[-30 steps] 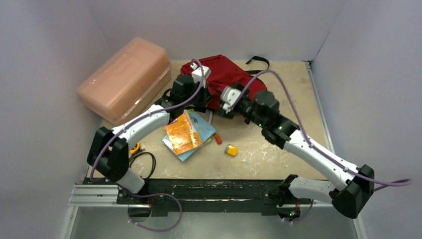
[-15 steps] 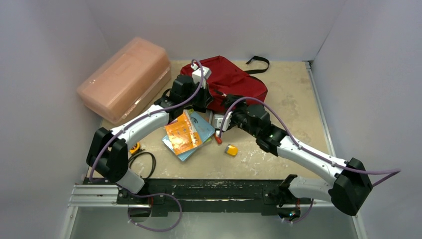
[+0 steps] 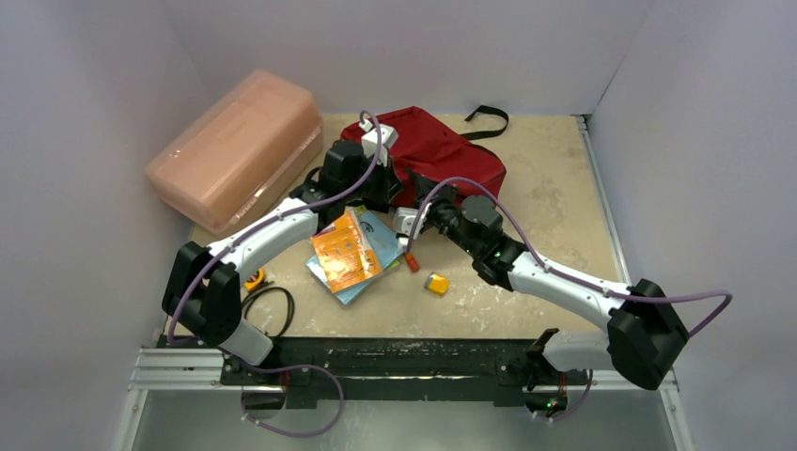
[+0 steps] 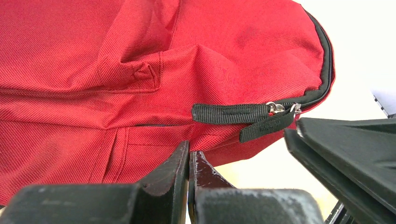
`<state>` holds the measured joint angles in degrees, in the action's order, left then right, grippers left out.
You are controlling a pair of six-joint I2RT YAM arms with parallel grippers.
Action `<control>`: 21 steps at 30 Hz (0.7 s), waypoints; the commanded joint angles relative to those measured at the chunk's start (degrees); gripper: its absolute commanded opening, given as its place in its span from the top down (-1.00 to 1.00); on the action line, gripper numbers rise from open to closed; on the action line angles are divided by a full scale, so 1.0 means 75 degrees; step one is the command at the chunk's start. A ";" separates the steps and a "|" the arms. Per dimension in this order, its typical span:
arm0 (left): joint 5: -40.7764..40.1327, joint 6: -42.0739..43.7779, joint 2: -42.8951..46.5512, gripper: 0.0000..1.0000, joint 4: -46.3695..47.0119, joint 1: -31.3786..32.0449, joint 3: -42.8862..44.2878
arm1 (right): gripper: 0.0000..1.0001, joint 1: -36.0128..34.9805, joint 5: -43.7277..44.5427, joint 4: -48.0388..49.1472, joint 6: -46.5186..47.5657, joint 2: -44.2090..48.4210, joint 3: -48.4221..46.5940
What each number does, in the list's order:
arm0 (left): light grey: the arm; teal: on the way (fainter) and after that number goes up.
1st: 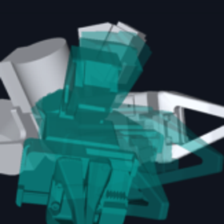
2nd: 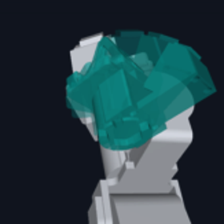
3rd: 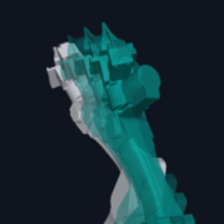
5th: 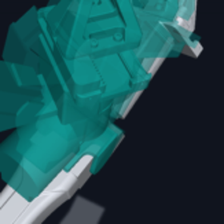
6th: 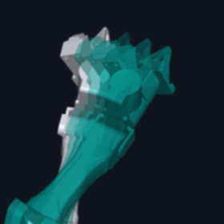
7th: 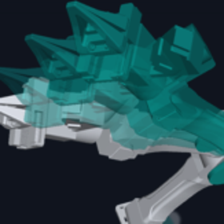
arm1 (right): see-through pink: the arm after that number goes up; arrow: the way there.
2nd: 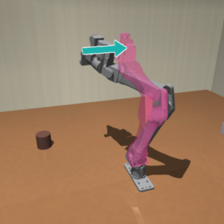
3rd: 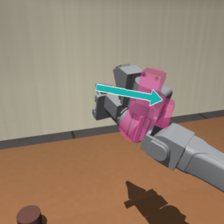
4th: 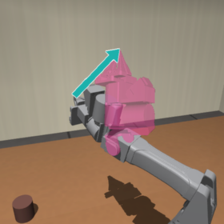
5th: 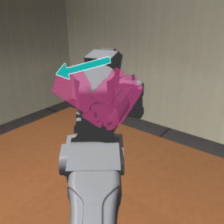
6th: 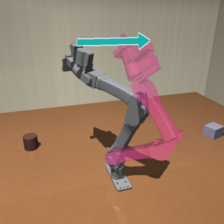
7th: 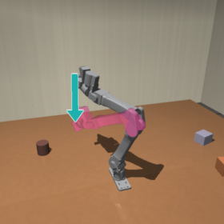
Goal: Pack the student bag
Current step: Unzip the student bag at the center of the board.
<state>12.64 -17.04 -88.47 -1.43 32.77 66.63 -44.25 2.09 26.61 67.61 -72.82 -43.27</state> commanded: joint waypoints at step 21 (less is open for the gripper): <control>-0.0623 -0.0395 0.0141 1.00 -0.0049 -0.0772 0.0316 | 1.00 0.1443 0.2185 0.0379 -0.9116 0.1371 0.0173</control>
<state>9.69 -18.96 -88.49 -3.51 27.81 66.63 -35.70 13.69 35.03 17.45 -64.58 -38.74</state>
